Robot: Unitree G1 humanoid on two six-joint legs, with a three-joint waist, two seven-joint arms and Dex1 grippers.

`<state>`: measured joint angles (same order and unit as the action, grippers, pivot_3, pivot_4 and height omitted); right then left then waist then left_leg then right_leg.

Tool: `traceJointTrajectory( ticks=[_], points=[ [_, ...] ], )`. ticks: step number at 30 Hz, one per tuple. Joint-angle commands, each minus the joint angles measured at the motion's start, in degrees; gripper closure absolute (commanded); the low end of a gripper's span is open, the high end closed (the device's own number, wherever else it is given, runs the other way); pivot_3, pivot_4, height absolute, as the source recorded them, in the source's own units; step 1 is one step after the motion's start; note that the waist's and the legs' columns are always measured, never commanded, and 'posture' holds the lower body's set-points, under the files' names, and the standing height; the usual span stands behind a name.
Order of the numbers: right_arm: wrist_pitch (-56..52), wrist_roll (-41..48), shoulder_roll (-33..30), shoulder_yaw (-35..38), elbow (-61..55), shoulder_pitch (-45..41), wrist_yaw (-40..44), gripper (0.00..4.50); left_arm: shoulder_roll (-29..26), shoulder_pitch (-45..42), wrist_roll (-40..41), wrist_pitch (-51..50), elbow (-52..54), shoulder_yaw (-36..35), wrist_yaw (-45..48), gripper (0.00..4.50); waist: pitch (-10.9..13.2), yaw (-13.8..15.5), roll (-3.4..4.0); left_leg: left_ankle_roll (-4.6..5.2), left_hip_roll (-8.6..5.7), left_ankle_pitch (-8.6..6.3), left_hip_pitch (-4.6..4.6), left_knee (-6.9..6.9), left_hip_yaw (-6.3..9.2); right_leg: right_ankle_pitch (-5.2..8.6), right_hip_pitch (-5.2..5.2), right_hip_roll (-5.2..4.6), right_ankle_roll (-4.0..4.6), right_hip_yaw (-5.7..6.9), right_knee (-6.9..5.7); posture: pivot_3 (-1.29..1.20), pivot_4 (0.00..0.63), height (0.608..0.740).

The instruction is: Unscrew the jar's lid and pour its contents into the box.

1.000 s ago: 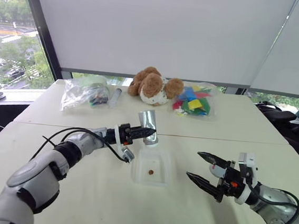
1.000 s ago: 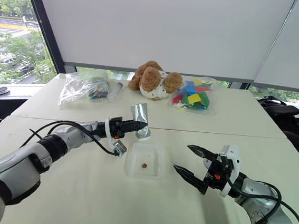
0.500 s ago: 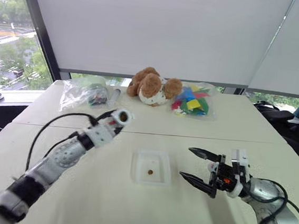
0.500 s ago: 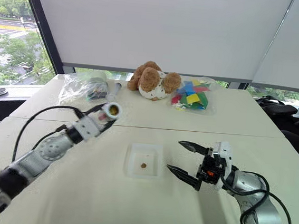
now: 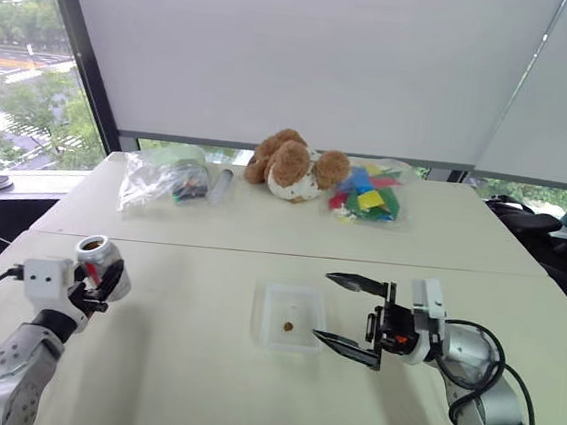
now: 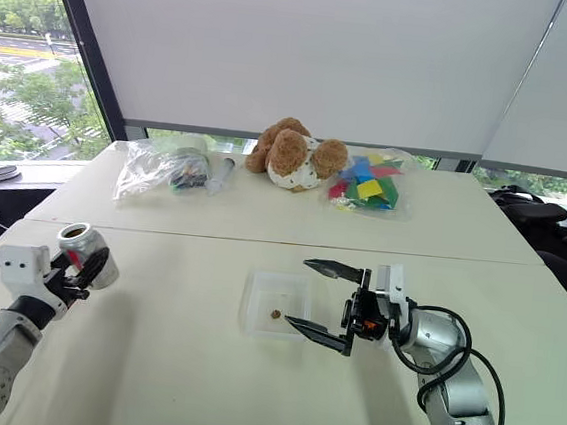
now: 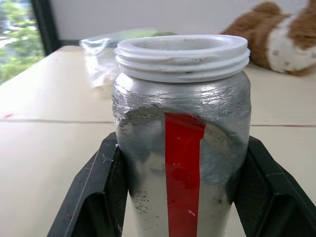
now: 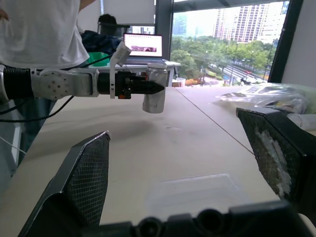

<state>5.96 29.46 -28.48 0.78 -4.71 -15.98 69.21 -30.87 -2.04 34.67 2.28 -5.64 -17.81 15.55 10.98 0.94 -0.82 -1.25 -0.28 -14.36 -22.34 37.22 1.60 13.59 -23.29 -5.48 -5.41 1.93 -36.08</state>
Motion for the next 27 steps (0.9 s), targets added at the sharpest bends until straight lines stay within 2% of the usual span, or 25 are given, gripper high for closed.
traceJointTrajectory(
  ticks=[1,11,12,15,27],
  points=[
    [1.3,0.2,0.0,0.5,0.4,-1.2,0.5,0.04,2.3,-0.9,-3.5,5.1,-1.9,-2.2,1.2,2.31,0.0,-0.2,0.00,0.00,-0.01,0.00,0.00,0.00,0.00,0.00,0.00,0.01,0.00,0.00,0.00,0.00,0.150,0.740],
    [1.3,0.3,-0.7,1.1,0.6,-1.4,0.8,0.04,6.4,-0.6,-5.1,6.7,-5.0,-4.4,5.1,2.31,0.0,-0.3,0.01,0.00,-0.01,0.00,0.03,-0.03,-0.03,-0.02,-0.03,0.05,-0.01,-0.01,-0.04,0.00,0.150,0.740],
    [1.2,0.3,-0.8,1.2,0.6,-1.4,0.7,0.00,6.4,-0.4,-4.8,7.0,-5.0,-4.8,6.0,1.26,0.0,-0.3,0.01,0.00,0.00,0.00,0.03,-0.03,-0.03,-0.02,-0.03,0.05,-0.01,-0.01,-0.04,0.00,0.150,0.740],
    [1.1,0.5,-1.3,1.6,0.4,-1.1,0.8,0.00,6.5,0.4,-5.0,6.9,-4.4,-5.6,7.2,0.03,0.0,-0.3,0.01,0.00,0.00,0.00,0.03,-0.03,-0.03,-0.02,-0.04,0.05,-0.01,-0.01,-0.03,0.00,0.150,0.740],
    [-1.3,1.7,-6.1,5.3,-1.6,3.0,0.4,0.00,4.5,7.5,-6.6,5.0,-1.3,-7.1,10.6,0.03,0.0,-0.2,0.01,0.00,0.07,-0.01,0.02,-0.07,-0.02,-0.01,-0.04,0.02,0.02,-0.01,0.01,0.00,0.150,0.740]
  ],
)
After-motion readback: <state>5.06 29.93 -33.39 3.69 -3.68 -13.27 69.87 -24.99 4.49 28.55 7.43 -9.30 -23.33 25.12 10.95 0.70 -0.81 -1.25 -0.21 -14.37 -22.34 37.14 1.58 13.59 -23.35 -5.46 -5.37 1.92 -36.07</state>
